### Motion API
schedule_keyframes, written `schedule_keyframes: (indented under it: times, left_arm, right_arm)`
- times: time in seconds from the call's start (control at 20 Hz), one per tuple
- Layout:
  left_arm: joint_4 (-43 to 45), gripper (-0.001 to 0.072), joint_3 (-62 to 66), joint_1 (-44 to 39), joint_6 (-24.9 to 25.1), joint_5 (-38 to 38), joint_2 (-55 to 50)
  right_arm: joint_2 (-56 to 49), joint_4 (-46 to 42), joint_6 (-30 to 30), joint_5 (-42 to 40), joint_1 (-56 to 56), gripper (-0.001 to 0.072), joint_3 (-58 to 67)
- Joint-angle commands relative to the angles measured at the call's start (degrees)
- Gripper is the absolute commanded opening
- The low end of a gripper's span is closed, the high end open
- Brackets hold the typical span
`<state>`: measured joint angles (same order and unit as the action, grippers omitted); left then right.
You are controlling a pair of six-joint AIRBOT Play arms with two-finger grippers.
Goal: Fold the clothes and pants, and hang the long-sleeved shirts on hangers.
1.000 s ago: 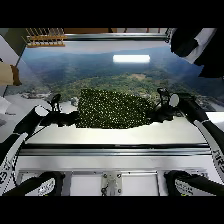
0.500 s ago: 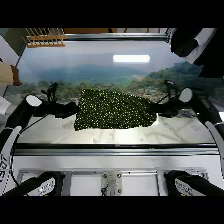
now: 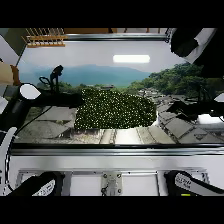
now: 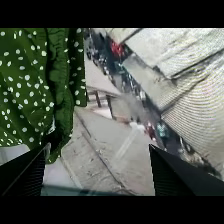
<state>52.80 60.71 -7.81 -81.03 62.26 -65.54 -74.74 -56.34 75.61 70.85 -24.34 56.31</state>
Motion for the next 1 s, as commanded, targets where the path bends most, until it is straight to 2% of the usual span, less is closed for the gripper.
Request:
schedule_keyframes:
  times: [0.0, 0.1, 0.2, 0.5, 0.65, 0.8, 0.85, 0.95]
  left_arm:
    - [0.0, 0.0004, 0.3, -6.6, -2.4, -2.8, 0.9]
    - [0.1, 0.0003, 0.3, -9.7, -3.8, -5.0, 0.9]
    - [0.1, 0.0004, 0.3, -11.7, -5.5, -7.3, 0.9]
    - [0.0, 0.0004, 0.3, -12.8, -8.7, -8.3, 0.9]
    - [0.0, 0.0003, 0.3, -12.8, -9.0, -8.2, 0.9]
    - [0.0, 0.0004, 0.3, -12.8, -9.0, -8.2, 0.9]
    - [0.0, 0.0004, 0.3, -12.8, -9.0, -8.2, 0.9]
    - [0.0, 0.0003, 0.3, -12.8, -9.0, -7.7, 0.9]
  right_arm:
    - [-9.2, 11.8, -11.2, -1.9, -4.8, 0.0720, -0.9]
    - [-14.3, 17.7, -16.6, -2.3, -3.7, 0.0720, -0.9]
    - [-17.9, 20.5, -18.8, -3.1, -1.5, 0.0720, -0.9]
    - [-22.6, 24.6, -20.2, -6.0, 8.1, 0.0720, -0.9]
    - [-23.0, 29.2, -21.0, -7.2, 12.0, 0.0720, -0.9]
    - [-23.0, 29.6, -21.0, -8.2, 15.4, 0.0706, -0.8]
    - [-23.0, 29.6, -21.0, -8.7, 16.3, 0.0624, -0.7]
    - [-23.0, 29.6, -21.9, -9.2, 17.5, 0.0096, -0.4]
